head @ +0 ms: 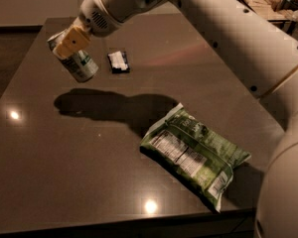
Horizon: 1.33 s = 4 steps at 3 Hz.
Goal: Place 7up can upright
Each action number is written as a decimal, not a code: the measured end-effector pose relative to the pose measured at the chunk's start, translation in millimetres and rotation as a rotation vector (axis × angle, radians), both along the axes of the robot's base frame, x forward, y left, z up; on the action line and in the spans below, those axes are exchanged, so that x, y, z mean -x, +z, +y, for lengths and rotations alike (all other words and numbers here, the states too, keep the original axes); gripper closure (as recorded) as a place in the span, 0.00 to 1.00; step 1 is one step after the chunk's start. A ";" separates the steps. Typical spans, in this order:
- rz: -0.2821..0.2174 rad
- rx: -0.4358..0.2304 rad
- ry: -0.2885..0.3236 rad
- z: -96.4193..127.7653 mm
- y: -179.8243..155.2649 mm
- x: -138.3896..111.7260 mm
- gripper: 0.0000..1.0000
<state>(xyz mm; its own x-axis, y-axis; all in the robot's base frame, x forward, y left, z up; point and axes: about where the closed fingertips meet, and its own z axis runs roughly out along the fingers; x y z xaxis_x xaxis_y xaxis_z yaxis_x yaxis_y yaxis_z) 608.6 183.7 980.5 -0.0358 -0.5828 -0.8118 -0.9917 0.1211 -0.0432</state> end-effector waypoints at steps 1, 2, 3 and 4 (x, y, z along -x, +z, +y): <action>0.004 -0.064 -0.041 -16.5 9.6 -0.7 1.00; -0.001 -0.153 -0.066 -30.0 10.2 -4.3 1.00; -0.029 -0.280 -0.072 -38.8 10.1 -13.5 1.00; -0.064 -0.388 -0.048 -42.2 4.5 -21.8 1.00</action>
Offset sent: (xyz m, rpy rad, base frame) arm 0.0166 -0.0620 0.0188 0.3147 -0.0422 -0.1198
